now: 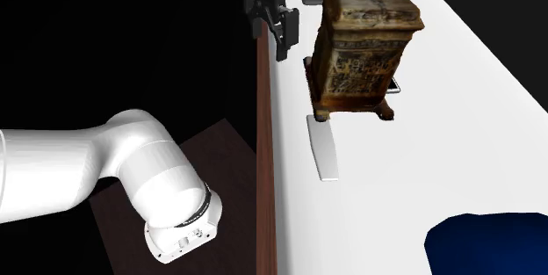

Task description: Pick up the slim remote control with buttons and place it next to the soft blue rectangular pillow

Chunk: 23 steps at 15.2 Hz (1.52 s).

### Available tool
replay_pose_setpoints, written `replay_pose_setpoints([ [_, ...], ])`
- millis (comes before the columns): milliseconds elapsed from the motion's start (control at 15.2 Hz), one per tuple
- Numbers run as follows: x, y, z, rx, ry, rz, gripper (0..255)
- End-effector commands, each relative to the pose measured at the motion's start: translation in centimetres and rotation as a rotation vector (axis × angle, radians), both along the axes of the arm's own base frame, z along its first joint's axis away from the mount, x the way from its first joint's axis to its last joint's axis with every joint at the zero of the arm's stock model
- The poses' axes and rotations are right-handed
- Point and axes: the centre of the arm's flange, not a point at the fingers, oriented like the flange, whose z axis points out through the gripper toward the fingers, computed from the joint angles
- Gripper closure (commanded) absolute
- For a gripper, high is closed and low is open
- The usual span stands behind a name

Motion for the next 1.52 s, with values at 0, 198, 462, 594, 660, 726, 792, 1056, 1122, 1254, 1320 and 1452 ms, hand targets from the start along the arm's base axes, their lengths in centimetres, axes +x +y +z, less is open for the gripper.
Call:
replay_pose_setpoints([
  [0, 0.0, 0.0, 0.0, 0.000, 0.000, 0.000, 0],
  [198, -0.2, -2.5, -3.0, 0.008, 0.001, 0.143, 0],
  [462, 0.0, -5.8, -7.1, 0.018, 0.002, 0.334, 0],
  [594, 0.4, -7.5, -9.2, 0.023, 0.002, 0.430, 0],
  [660, 0.6, -8.2, -10.2, 0.025, 0.002, 0.478, 0],
  [726, 0.9, -9.0, -11.2, 0.028, 0.003, 0.525, 0],
  [792, 1.2, -9.8, -12.3, 0.030, 0.003, 0.573, 0],
  [1056, 2.8, -12.6, -16.4, 0.040, 0.004, 0.764, 0],
  [1122, 3.3, -13.3, -17.5, 0.043, 0.004, 0.812, 0],
  [1254, 4.4, -14.5, -19.6, 0.048, 0.005, 0.908, 0],
  [1320, 4.9, -15.0, -20.6, 0.051, 0.005, 0.955, 0],
  [1452, 5.8, -15.8, -22.2, 0.054, 0.005, 1.027, 0],
])
